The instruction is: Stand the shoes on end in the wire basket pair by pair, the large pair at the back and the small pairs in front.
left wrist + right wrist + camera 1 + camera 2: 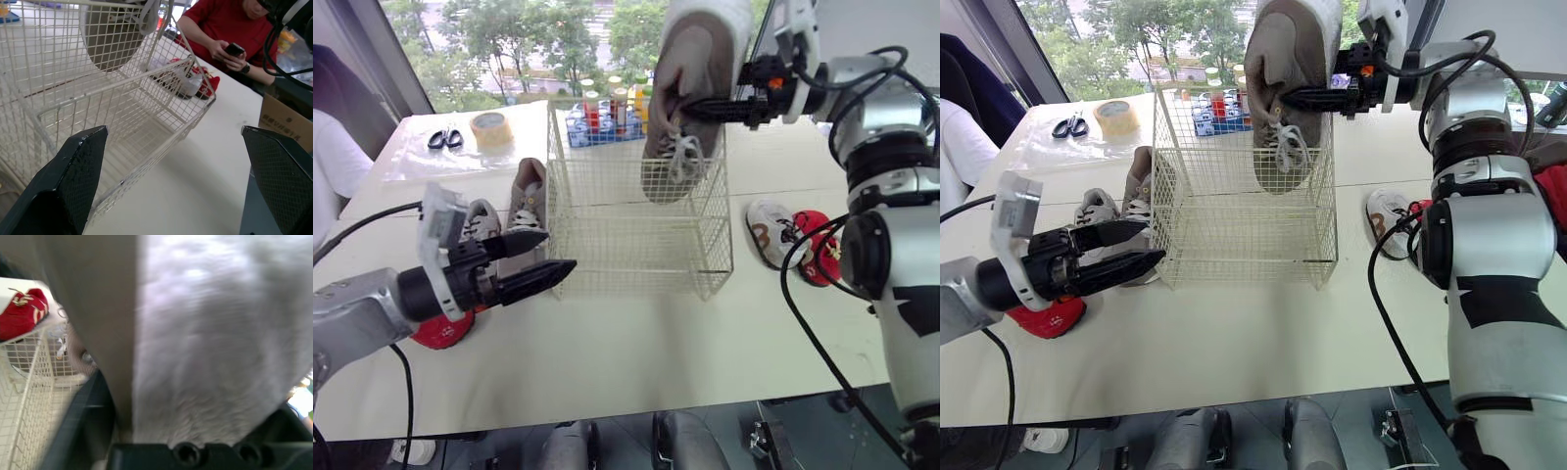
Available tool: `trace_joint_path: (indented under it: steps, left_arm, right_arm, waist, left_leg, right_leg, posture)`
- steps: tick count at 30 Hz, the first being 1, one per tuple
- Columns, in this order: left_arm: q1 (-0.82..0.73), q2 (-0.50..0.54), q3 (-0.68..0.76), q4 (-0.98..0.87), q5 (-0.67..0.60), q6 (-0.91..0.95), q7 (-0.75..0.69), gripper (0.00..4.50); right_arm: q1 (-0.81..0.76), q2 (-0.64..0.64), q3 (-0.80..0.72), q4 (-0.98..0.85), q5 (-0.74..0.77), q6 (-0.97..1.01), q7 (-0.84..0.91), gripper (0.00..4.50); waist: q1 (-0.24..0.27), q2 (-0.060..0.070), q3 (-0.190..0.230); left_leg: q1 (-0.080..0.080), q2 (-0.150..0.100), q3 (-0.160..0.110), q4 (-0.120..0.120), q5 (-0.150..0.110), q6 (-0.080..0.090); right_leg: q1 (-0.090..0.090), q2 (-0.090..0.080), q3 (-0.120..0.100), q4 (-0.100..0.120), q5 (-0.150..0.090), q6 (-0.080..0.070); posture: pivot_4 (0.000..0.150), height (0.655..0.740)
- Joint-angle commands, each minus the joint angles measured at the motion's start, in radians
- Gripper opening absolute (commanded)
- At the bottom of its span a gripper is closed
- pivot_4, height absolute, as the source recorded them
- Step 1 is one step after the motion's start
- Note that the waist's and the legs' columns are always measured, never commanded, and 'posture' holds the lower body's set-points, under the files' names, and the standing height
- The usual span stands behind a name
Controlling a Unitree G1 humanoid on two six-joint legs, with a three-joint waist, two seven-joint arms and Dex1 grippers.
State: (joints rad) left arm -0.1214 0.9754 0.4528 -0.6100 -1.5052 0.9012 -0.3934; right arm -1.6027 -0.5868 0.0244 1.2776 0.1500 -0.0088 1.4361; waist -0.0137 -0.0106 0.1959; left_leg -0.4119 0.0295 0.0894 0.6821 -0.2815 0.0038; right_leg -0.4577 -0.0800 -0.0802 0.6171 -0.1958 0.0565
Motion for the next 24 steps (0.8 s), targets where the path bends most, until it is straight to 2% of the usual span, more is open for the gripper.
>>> trace_joint_path:
  steps: [1, 8, 11, 20, 24]
  left_arm:
    - [0.002, -0.004, 0.012, -0.025, 0.0, -0.026, -0.002, 4.5]
    - [0.029, -0.003, 0.009, -0.027, 0.016, -0.026, -0.011, 4.5]
    - [0.015, 0.002, -0.007, 0.0, 0.033, -0.023, -0.03, 4.5]
    - [-0.063, -0.007, -0.085, 0.056, 0.113, -0.02, -0.083, 4.5]
    - [-0.047, -0.003, -0.034, 0.084, 0.118, -0.022, -0.091, 4.5]
  right_arm:
    - [-0.039, -0.021, -0.048, -0.005, -0.008, -0.023, -0.04, 4.46]
    - [-0.073, -0.082, -0.084, -0.049, 0.007, 0.055, 0.08, 4.46]
    - [-0.07, -0.132, -0.06, -0.112, 0.017, 0.15, 0.171, 4.46]
    - [-0.004, -0.121, -0.03, -0.131, -0.045, 0.118, 0.169, 4.46]
    - [0.027, -0.188, -0.015, -0.128, -0.086, 0.133, 0.154, 4.46]
  waist:
    - [0.0, 0.0, 0.0]
    - [0.0, 0.0, 0.0]
    - [0.001, 0.0, 0.0]
    - [-0.003, 0.0, 0.0]
    - [0.001, 0.0, 0.0]
  left_leg:
    - [0.0, 0.0, 0.0, 0.0, 0.0, 0.0]
    - [0.0, 0.0, 0.0, 0.0, 0.0, 0.0]
    - [0.0, 0.0, 0.0, 0.0, 0.0, 0.0]
    - [0.001, 0.0, 0.0, 0.0, 0.0, -0.001]
    - [0.001, 0.0, 0.0, 0.0, 0.001, -0.001]
  right_leg:
    - [0.0, 0.0, 0.0, 0.0, 0.0, 0.0]
    - [0.0, 0.0, 0.0, 0.0, 0.0, 0.0]
    - [0.0, 0.0, 0.0, 0.0, 0.0, 0.0]
    - [0.0, 0.001, 0.0, 0.002, 0.0, 0.0]
    - [0.0, 0.001, 0.0, 0.002, 0.0, 0.0]
  posture:
    - [0.15, 0.74]
    - [0.15, 0.74]
    - [0.15, 0.74]
    - [0.15, 0.74]
    - [0.15, 0.74]
